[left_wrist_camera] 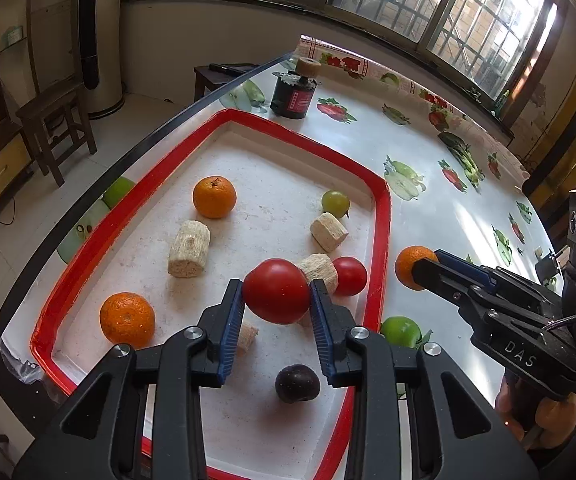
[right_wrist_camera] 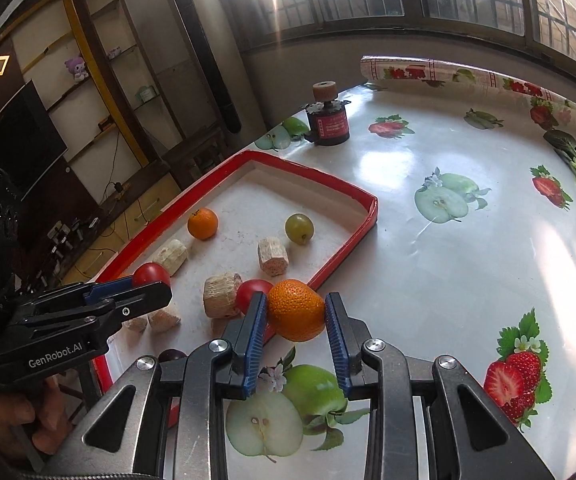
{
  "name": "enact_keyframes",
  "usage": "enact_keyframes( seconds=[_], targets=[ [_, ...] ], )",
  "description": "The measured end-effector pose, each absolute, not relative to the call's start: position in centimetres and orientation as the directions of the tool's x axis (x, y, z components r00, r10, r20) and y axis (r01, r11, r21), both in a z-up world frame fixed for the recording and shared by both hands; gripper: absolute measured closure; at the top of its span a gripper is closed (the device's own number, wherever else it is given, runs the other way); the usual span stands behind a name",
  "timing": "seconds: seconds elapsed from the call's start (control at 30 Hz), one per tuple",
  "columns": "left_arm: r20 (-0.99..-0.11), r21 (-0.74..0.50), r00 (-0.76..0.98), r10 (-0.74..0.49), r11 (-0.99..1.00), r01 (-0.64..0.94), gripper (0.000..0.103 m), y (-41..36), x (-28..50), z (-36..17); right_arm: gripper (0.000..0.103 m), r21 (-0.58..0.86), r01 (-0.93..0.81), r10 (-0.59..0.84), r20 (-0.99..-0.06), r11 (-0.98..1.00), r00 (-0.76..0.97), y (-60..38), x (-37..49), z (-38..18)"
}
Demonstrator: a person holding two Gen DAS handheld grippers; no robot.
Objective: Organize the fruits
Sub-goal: 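Carry the orange and tomato into the red tray and open both tools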
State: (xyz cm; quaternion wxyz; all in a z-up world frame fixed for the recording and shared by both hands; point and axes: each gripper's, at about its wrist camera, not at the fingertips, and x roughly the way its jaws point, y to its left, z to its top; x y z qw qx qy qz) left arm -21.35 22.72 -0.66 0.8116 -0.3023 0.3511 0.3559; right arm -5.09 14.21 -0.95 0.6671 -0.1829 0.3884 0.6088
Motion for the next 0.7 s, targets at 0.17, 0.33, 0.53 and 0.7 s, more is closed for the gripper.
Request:
enact_keyframes(
  seconds=[0.17,0.33,0.53,0.7],
  targets=[
    [-0.784,-0.238,0.491,0.38,0.546,-0.803,0.072,24.0,-22.2,-0.6,0.073,0.23,-0.956,0.667,-0.743,0.181,-0.052,15.5,-5.4,-1.3],
    [-0.784,-0.236,0.479,0.395,0.524,-0.818,0.072,25.3,-22.9,-0.5,0.073,0.233,-0.955,0.668,-0.742,0.183,-0.054,16.8,-5.3,-1.4],
    [-0.785,-0.234,0.464,0.41,0.497,-0.836,0.072,26.6,-23.5,-0.7,0.073,0.239,-0.956,0.67,-0.739,0.169,-0.067,18.6,-5.6,-1.5],
    [-0.785,-0.233,0.45,0.425,0.471,-0.851,0.072,27.4,-24.3,-0.9,0.073,0.236,-0.964,0.67,-0.736,0.122,-0.095,20.2,-7.2,-1.5]
  ],
)
